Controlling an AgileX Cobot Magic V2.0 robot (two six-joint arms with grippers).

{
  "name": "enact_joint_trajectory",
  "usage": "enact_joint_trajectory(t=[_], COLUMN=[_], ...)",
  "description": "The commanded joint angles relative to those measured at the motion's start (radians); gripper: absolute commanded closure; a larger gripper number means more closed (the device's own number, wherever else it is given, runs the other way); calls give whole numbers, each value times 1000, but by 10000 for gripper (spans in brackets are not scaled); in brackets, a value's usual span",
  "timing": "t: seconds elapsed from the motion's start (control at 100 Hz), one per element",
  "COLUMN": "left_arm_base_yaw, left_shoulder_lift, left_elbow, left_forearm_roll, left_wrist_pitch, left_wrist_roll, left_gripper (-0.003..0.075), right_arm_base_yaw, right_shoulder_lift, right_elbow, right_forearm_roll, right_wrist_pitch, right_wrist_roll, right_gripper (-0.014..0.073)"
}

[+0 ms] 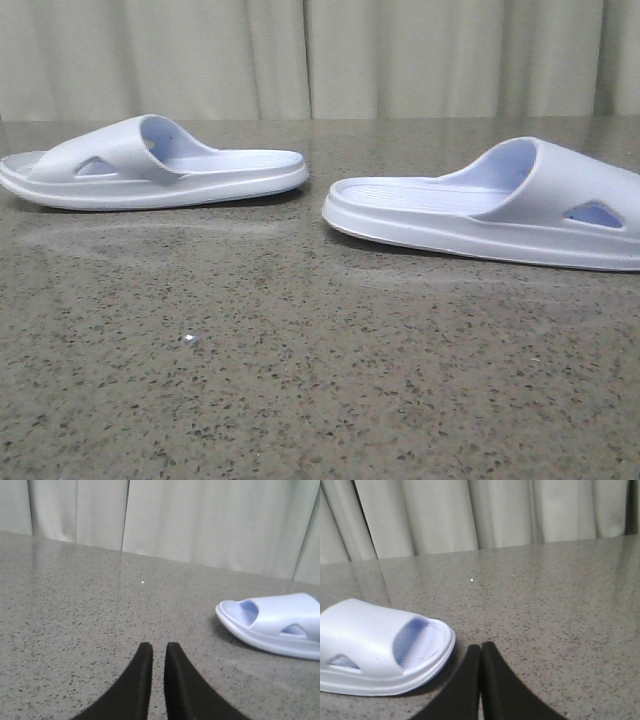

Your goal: Insert blue slippers together front up

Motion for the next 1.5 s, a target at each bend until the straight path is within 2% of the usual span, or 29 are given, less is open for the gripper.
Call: enact_joint_trajectory(t=[0.0,0.13,0.2,0.27,0.36,0.5,0.6,0.69,0.93,1.01,1.05,1.13,1.22,1.3,1.35,1.49], left_arm_base_yaw=[0,0,0,0,0,0,0,0,-2,-2,-2,-2,-2,-2,-2,-2], left_shoulder_lift=[-27,-27,-27,-27,1,148,298,433,653,680,687,700,712,727,740,767], left_elbow=[10,7,-1,-27,-84,-242,-391,-503,-644,-651,-651,-651,-653,-653,-653,-653], left_forearm_roll=[-132,-430,-530,-551,-510,-334,-193,-126,-96,-115,-143,-195,-234,-260,-277,-313], left_wrist_pitch=[-113,-138,-147,-136,-115,-37,89,203,374,384,384,375,365,363,363,367], left_wrist_roll=[0,0,0,0,0,0,0,0,80,123,153,193,214,218,223,234], left_gripper=[705,705,705,705,705,705,705,705,704,698,675,597,461,345,308,305], right_arm_base_yaw=[-7,-7,-7,-7,-7,-7,-7,-7,-7,-7,-7,-7,-7,-7,-7,-22], right_shoulder_lift=[-21,-21,-21,-12,36,206,371,527,790,829,841,864,884,907,927,995], right_elbow=[20,20,8,-25,-67,-175,-276,-370,-578,-632,-650,-684,-704,-704,-704,-708], right_forearm_roll=[123,355,409,411,399,324,256,204,179,177,177,177,177,177,177,177], right_wrist_pitch=[-97,-87,-60,11,45,97,147,169,341,393,412,433,442,431,426,414], right_wrist_roll=[0,0,0,0,0,0,0,0,-4,-21,-24,-33,-33,-33,-47,-61], right_gripper=[672,672,672,671,671,671,671,672,667,606,557,401,272,256,257,277])
